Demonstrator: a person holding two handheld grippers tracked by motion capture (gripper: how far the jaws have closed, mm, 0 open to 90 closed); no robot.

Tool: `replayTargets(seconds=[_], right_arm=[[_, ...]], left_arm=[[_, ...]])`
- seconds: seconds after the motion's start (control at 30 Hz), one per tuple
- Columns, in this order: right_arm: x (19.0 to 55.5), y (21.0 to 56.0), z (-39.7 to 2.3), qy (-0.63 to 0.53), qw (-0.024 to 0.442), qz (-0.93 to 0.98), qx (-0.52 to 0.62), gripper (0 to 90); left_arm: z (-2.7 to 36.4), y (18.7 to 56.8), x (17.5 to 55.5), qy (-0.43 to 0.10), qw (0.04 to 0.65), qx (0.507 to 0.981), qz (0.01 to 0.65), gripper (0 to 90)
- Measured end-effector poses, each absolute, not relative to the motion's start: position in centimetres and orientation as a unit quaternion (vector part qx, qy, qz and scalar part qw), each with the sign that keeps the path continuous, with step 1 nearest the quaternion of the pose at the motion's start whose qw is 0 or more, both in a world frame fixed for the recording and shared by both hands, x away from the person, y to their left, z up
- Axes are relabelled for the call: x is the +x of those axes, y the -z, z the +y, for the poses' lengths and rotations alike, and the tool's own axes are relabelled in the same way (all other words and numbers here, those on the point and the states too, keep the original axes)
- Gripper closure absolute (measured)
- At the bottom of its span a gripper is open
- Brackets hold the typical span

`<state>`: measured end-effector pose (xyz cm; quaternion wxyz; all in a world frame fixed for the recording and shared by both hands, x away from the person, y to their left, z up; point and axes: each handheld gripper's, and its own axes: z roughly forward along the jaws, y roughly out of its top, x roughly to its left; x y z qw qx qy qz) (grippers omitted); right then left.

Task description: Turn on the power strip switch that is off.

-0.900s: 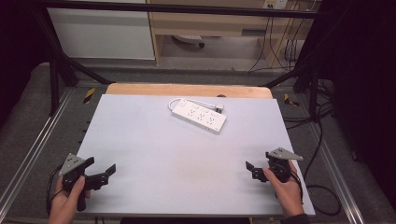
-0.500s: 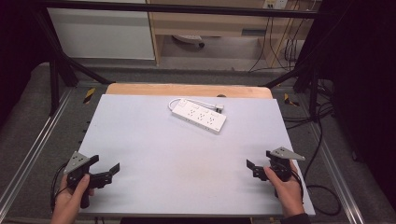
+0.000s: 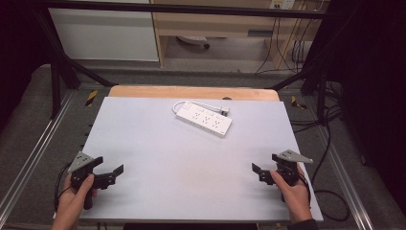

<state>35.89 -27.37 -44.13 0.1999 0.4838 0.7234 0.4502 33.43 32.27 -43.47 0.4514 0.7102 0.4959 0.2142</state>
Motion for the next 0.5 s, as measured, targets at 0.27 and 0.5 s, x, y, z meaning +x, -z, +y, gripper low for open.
replayTargets(seconds=[0.27,0.5], right_arm=[[36.8,42.9,-27.1,-0.444,0.194,0.737,0.472,4.2],[37.6,41.5,-26.9,-0.449,0.205,0.737,0.461,5.2]], left_arm=[[32.1,43.5,33.8,-0.174,0.455,0.712,0.506,7.3],[32.2,43.8,33.9,-0.179,0.427,0.721,0.516,7.3]])
